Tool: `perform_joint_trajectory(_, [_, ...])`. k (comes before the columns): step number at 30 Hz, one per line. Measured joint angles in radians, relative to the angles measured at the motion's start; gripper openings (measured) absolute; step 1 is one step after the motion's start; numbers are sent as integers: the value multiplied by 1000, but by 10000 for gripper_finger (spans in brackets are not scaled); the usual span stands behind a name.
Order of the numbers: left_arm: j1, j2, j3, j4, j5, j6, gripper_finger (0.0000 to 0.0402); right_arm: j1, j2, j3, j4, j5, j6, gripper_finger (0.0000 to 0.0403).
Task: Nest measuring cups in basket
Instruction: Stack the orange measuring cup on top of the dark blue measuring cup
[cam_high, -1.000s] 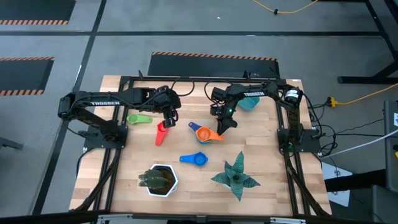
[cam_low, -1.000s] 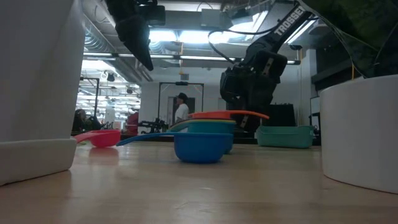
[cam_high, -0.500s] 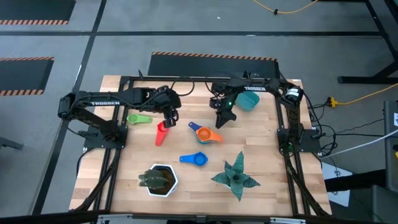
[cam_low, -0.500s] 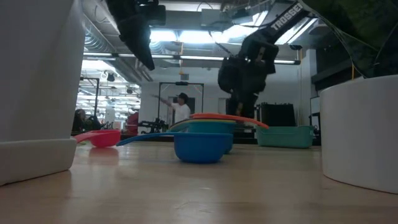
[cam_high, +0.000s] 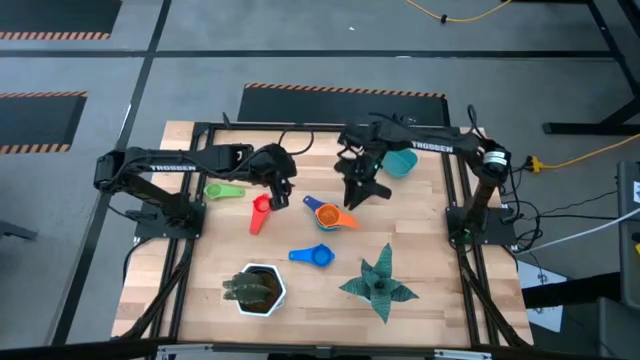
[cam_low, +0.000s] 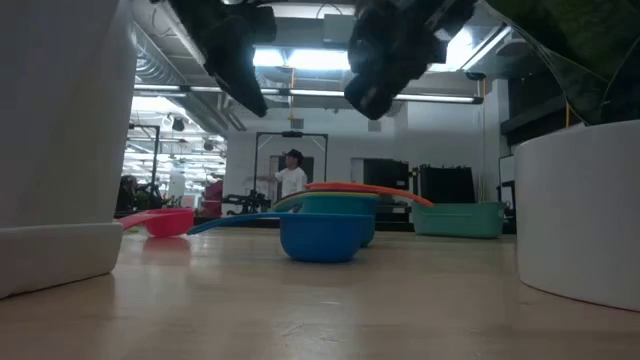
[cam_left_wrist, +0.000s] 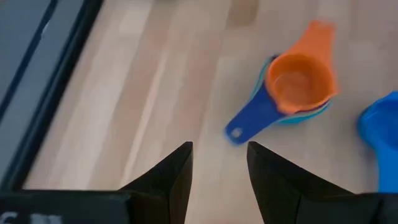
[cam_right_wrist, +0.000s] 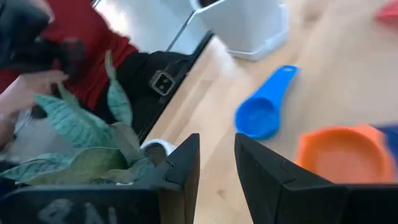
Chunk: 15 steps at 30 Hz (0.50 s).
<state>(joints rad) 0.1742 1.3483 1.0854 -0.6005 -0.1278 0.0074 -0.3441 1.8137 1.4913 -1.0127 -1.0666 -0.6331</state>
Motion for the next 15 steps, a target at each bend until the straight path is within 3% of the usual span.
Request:
perform_joint_trajectory(12, [0,5,-218,281,143,-7,146,181,7,-119,135,7,13,106])
perform_joint_trajectory(15, [0,5,-269,339,149,-8,146,199,8,-137,179,84,46,106])
